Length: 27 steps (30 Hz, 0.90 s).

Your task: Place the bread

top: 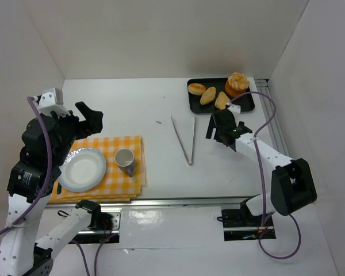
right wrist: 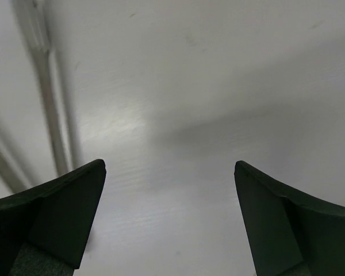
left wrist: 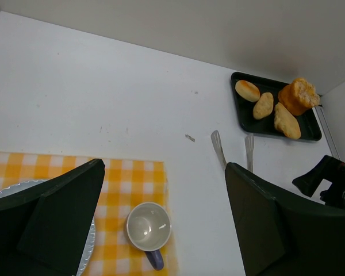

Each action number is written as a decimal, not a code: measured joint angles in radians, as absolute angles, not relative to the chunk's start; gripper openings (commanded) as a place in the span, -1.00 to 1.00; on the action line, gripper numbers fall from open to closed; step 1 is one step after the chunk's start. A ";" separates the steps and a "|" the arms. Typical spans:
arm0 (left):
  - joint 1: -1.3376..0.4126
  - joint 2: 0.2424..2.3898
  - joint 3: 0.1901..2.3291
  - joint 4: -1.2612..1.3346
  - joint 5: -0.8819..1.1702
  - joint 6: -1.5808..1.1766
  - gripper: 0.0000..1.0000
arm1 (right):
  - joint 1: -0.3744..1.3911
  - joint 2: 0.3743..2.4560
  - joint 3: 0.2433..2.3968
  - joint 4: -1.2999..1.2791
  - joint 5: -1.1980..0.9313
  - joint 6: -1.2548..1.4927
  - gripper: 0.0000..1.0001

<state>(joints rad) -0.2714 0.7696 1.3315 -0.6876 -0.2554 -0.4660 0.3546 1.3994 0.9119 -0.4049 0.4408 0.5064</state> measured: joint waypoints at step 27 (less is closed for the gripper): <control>-0.271 0.775 1.331 -0.688 -0.237 -0.467 0.99 | 0.698 1.727 0.929 -0.124 0.265 0.324 0.83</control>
